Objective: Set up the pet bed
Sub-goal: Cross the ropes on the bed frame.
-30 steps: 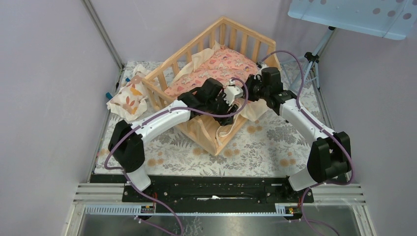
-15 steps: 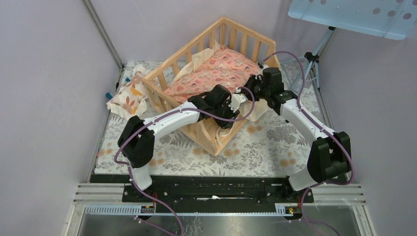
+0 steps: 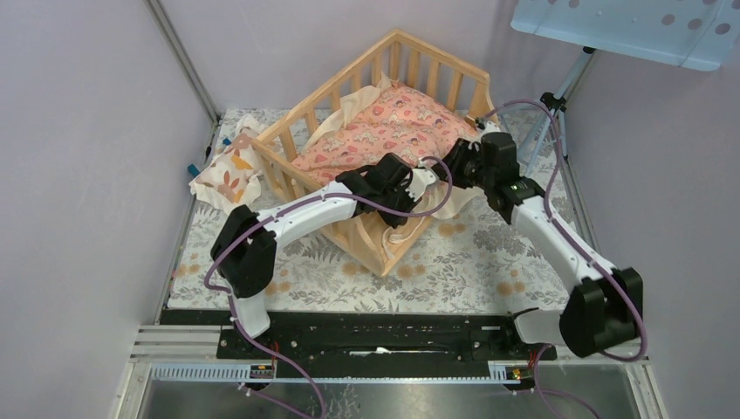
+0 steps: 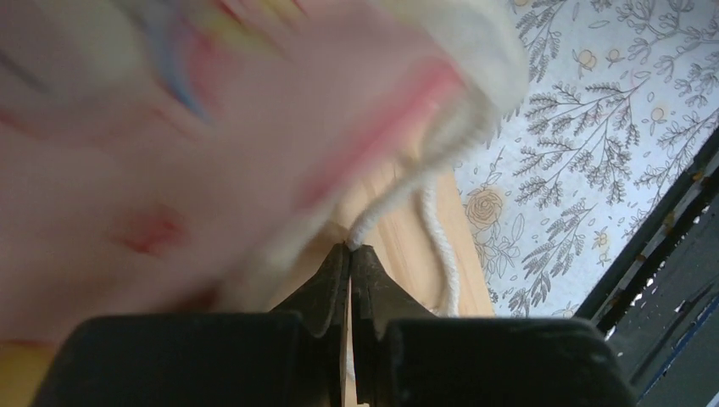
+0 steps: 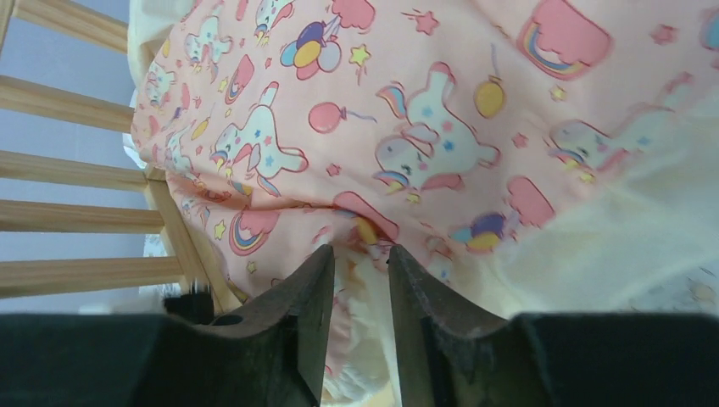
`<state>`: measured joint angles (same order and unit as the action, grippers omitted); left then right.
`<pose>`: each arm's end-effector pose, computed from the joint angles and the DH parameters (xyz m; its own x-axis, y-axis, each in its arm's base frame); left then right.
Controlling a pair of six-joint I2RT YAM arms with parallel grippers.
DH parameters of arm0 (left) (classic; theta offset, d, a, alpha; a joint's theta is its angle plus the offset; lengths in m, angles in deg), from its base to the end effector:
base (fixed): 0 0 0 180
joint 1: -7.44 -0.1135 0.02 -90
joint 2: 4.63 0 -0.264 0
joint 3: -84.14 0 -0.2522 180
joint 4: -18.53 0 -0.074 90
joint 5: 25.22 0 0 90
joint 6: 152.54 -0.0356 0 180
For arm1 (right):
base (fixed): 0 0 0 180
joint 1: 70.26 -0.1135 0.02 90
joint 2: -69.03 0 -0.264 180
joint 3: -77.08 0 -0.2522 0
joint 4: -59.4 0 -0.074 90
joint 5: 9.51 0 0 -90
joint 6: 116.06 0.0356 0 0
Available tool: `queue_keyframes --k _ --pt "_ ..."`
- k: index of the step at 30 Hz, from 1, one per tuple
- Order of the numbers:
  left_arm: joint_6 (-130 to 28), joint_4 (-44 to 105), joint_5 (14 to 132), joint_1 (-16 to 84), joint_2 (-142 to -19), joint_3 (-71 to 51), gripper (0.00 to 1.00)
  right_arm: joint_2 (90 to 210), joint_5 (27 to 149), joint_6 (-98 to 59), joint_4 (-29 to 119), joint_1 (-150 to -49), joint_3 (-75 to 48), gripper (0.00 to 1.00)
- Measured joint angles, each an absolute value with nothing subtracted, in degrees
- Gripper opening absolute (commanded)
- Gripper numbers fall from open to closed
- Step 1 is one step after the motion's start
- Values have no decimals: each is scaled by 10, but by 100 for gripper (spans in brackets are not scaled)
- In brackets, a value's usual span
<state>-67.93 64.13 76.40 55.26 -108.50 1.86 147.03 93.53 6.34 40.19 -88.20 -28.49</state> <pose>0.2642 -0.3023 0.2573 -0.4489 0.6325 -0.6312 0.8555 0.5081 -0.0993 0.2991 0.1053 0.3139 -0.5779 0.3616 -0.7317 -0.2231 0.7924 0.5678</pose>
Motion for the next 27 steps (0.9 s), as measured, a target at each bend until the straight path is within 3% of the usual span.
queue_keyframes --k 2,4,8,11,18,20,27 --pt "-674 640 753 553 -1085 18 0 1426 919 58 401 -881 -312 51" --pt "-669 640 743 553 -1085 18 0 1384 912 56 403 -881 -337 52" --pt "-656 641 725 553 -1076 18 0 1297 916 52 412 -881 -400 38" --pt "-648 646 708 553 -1055 18 0 1260 949 54 419 -882 -440 36" --pt "-642 719 661 553 -1035 91 0 1224 982 67 422 -937 -505 41" --pt "-642 742 649 553 -1031 114 0 1228 974 71 423 -969 -507 45" --pt "-639 803 609 548 -1005 143 0 1244 901 90 460 -1043 -537 47"
